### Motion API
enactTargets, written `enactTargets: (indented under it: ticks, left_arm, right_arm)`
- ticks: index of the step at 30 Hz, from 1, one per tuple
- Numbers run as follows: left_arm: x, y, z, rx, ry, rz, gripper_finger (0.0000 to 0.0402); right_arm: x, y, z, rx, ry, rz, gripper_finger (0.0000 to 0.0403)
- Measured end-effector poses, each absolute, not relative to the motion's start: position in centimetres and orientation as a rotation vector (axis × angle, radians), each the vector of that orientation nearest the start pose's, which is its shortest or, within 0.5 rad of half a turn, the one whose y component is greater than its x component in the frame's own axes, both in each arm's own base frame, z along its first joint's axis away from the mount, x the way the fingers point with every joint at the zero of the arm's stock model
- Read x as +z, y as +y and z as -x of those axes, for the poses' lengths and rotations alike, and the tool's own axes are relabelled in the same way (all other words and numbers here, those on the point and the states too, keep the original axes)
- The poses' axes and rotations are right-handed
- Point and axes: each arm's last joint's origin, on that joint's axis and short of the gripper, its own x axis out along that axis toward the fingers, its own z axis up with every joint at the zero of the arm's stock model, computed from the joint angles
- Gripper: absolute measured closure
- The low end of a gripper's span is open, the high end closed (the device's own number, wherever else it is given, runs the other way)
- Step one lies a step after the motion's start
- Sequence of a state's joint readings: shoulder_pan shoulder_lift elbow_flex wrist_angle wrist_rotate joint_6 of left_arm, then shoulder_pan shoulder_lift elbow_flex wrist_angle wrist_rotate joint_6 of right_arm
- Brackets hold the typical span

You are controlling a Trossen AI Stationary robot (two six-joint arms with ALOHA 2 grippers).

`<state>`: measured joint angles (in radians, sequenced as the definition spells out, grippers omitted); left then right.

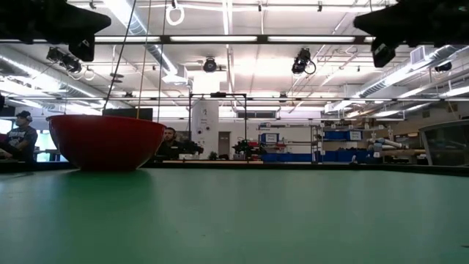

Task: Nest bowls inside each other
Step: Return to Home Position

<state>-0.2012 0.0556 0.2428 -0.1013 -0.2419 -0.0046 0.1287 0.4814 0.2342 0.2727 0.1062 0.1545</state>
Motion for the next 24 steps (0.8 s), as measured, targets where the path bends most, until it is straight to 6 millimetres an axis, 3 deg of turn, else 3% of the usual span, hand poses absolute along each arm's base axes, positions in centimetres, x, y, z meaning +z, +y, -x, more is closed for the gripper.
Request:
enactTargets:
  ticks: [13,24]
  left_arm:
    - [21.1,-1.0,-8.3,0.041,-0.056,0.003,0.04]
    - [19.9,-1.1,-8.7,0.036,-0.048,-0.049,0.04]
  right_arm:
    - [18.9,1.8,-11.1,0.049,-0.06,-0.191,0.0397]
    - [18.9,1.4,-10.6,0.081,-0.066,-0.188,0.0396]
